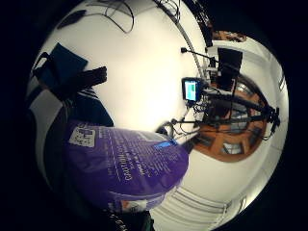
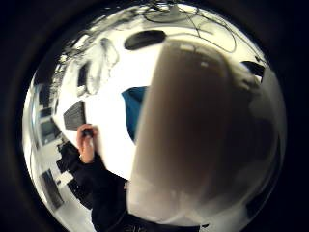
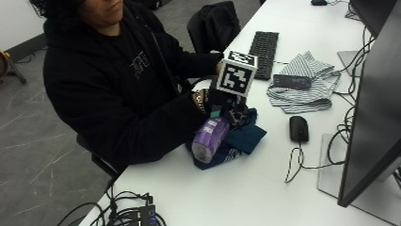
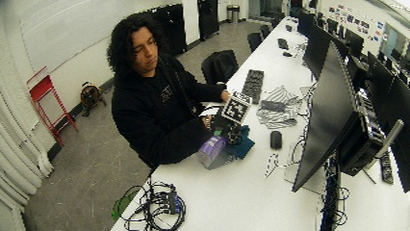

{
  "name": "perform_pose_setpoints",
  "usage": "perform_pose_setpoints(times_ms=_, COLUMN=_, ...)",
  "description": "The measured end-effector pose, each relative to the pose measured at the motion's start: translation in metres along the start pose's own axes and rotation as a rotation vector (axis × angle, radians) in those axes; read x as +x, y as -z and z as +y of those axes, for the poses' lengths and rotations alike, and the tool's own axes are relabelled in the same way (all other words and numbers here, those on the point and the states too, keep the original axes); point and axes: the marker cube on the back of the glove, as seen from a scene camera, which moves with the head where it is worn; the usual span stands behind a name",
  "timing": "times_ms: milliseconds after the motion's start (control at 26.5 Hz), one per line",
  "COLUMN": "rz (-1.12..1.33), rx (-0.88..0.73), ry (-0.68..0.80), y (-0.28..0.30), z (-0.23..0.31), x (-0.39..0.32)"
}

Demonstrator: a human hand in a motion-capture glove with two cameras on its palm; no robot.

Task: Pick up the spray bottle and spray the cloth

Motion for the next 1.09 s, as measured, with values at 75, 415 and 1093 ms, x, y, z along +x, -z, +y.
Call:
perform_pose_setpoints(times_ms=75, rz=-0.098, rx=0.097, ry=0.039, y=0.011, z=0.005, x=0.002)
perform_pose_setpoints(times_ms=415, rz=-0.650, rx=0.304, ry=0.102, y=0.052, z=-0.005, x=0.025)
perform_pose_setpoints(times_ms=1093, rz=-1.453, rx=0.281, ry=0.290, y=0.044, z=0.017, x=0.047)
